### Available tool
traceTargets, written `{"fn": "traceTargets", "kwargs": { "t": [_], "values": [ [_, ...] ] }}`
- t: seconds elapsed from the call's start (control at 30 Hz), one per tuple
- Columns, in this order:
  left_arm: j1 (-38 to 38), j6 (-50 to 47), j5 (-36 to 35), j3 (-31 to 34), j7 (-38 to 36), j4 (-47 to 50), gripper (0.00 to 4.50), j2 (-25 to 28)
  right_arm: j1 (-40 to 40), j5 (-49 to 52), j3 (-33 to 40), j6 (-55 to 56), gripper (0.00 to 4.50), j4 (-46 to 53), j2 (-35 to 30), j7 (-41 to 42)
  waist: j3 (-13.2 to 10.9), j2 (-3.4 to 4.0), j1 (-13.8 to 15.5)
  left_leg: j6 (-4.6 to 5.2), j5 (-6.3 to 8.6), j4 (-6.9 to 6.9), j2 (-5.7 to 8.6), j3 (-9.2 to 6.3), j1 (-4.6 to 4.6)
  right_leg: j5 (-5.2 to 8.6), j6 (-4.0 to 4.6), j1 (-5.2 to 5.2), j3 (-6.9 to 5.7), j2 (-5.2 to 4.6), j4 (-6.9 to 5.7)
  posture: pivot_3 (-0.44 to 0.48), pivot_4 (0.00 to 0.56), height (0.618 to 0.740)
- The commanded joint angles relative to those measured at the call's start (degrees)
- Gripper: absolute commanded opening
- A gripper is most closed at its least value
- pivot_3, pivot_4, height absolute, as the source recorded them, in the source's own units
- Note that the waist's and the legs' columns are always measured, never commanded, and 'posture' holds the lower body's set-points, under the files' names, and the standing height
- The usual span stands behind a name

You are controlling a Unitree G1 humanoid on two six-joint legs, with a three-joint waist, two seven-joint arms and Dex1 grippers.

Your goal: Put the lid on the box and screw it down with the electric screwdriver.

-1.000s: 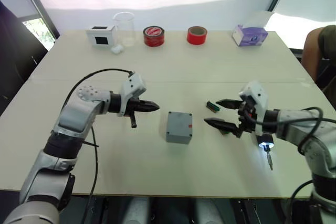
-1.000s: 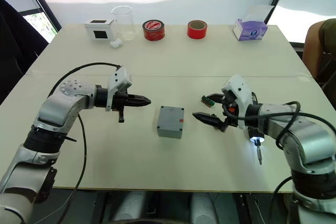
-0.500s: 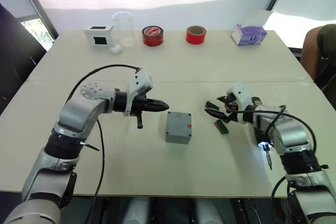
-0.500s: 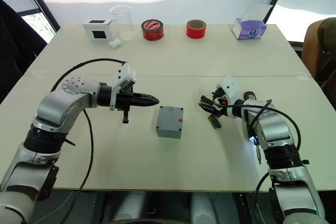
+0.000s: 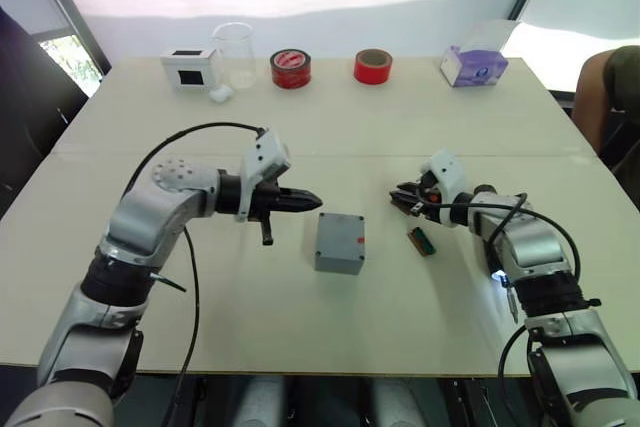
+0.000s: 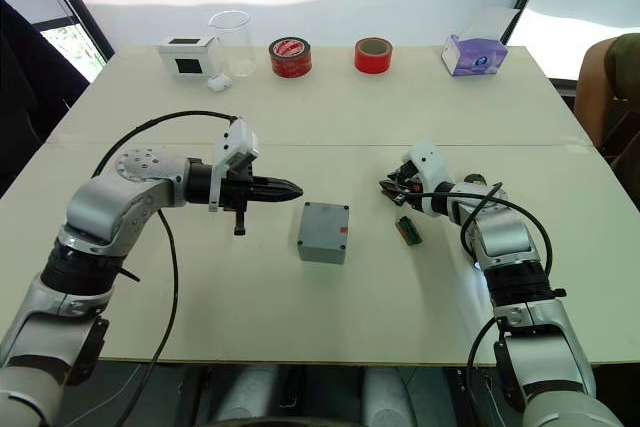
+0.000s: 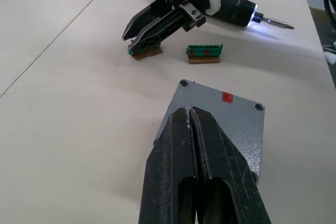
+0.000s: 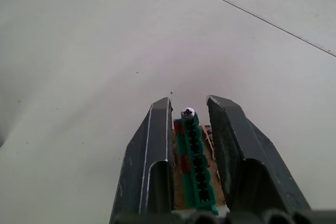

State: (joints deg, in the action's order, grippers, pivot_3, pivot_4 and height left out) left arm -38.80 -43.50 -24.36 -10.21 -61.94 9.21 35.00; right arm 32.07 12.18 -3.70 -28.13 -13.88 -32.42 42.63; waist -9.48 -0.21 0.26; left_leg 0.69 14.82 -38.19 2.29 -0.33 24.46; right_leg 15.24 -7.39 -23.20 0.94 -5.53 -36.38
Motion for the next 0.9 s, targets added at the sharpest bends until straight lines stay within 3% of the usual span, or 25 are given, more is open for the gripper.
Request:
{"fn": "traceTargets", "kwargs": {
  "t": [0.03,0.37,0.4,0.47,0.9],
  "values": [
    [-0.18,0.65,-0.23,0.25,0.34,1.52,0.0,0.28,1.08,0.03,1.19,0.8,1.09,0.49,0.18,0.25,0.0,0.0,-0.02,0.0,0.0,0.0,0.0,0.0,0.0,0.0,0.0,0.0,0.0,0.0,0.0,0.0,0.15,0.74],
    [-0.62,1.49,0.22,-0.35,0.69,0.95,0.0,-0.05,0.81,-0.97,0.83,1.24,1.09,0.34,0.76,0.0,0.0,0.0,-0.03,0.0,0.0,0.0,0.0,0.0,0.0,0.0,0.0,0.0,0.0,0.0,0.0,0.0,0.15,0.74],
    [-0.6,1.58,0.3,-0.42,0.7,0.91,0.0,-0.06,0.83,-1.02,0.84,1.31,0.55,0.29,0.78,-0.02,0.0,0.0,-0.02,0.0,0.0,0.0,0.0,0.0,0.0,0.0,0.0,0.0,0.0,0.0,0.0,0.0,0.15,0.74],
    [-0.6,1.74,0.38,-0.49,0.76,0.86,0.0,-0.12,0.88,-0.92,1.01,1.17,0.06,0.33,0.93,-0.22,0.0,0.0,-0.02,0.0,0.0,0.0,0.0,0.0,0.0,0.0,0.0,0.0,0.0,0.0,0.0,0.0,0.15,0.74],
    [-0.38,1.69,0.09,-0.41,1.22,0.92,0.0,-0.25,1.09,-0.05,2.57,1.71,0.06,1.62,0.79,0.52,0.0,0.0,-0.02,0.0,0.0,0.0,0.0,0.0,0.0,0.0,0.0,0.0,0.0,0.0,0.0,0.0,0.15,0.74]
  ]
}}
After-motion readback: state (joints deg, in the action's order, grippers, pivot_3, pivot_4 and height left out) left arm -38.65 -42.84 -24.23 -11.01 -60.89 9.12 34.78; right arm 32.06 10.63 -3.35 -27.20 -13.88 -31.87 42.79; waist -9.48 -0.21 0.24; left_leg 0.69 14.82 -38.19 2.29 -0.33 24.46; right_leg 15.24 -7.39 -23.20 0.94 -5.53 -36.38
